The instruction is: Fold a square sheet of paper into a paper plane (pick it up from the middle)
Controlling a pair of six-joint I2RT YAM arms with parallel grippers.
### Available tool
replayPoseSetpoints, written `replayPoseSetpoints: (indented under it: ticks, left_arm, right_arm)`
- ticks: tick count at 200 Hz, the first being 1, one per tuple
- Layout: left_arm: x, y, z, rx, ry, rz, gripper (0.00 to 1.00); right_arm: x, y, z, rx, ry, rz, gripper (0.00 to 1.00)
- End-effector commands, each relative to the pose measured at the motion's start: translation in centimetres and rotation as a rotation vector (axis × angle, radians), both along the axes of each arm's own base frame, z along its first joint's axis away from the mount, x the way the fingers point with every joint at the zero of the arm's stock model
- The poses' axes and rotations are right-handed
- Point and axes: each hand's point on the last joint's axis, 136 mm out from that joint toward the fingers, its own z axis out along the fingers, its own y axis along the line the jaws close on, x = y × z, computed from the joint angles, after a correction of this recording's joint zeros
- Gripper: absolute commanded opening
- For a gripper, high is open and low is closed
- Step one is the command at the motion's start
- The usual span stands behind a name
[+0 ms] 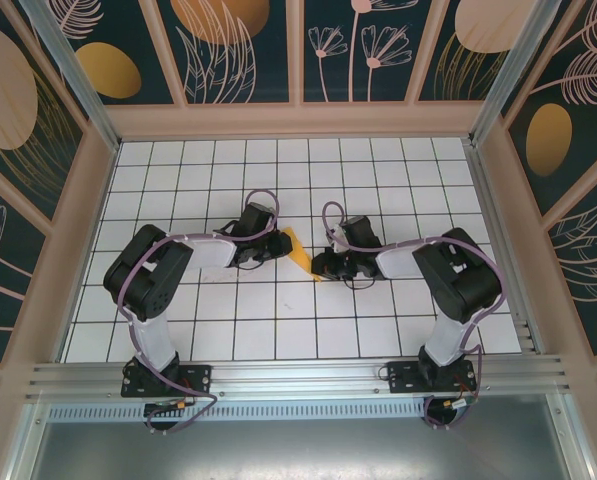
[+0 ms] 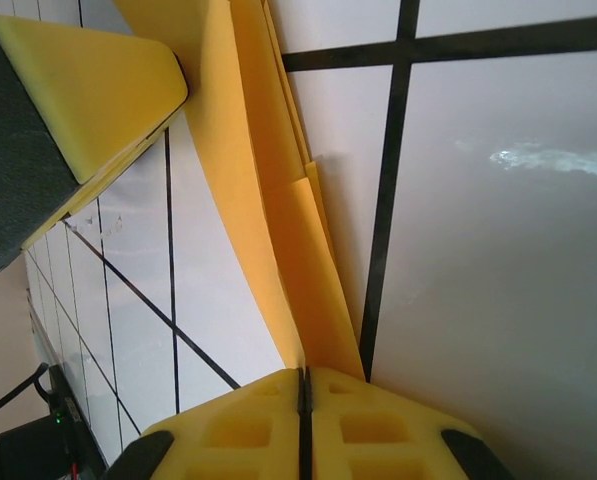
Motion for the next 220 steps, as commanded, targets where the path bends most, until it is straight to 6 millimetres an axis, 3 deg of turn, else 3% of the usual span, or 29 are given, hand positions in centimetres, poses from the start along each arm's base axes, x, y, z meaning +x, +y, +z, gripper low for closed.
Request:
replayPoseSetpoints:
  ticks: [1, 28, 103, 135, 183, 220]
  left_arm:
    - [-0.8, 2.5, -4.1, 0.133, 0.073, 0.044, 0.28]
    - [-0.8, 2.4, -4.2, 0.133, 0.076, 0.042, 0.28]
    - [-0.8, 2.2, -4.5, 0.138, 0.086, 0.029, 0.28]
    - [-0.8, 2.2, -4.6, 0.139, 0.089, 0.029, 0.28]
    - [-0.7, 2.4, -4.6, 0.152, 0.090, 0.029, 0.28]
    - [-0.7, 2.3, -4.7, 0.154, 0.090, 0.030, 0.28]
  right_arm:
    - [-1.7, -1.3, -0.6, -0.059, 0.022, 0.028, 0.16]
    - [-1.5, -2.3, -0.6, -0.078, -0.003, 0.045, 0.18]
    - [-0.5, -1.7, 0.5, -0.111, -0.201, 0.181, 0.19]
    - [-0.5, -1.8, -0.2, -0.135, -0.194, 0.187, 0.18]
    - [-1.0, -2.5, -1.4, -0.158, -0.143, 0.162, 0.08]
    - [-2.1, -2.7, -1.7, -0.145, -0.094, 0.167, 0.08]
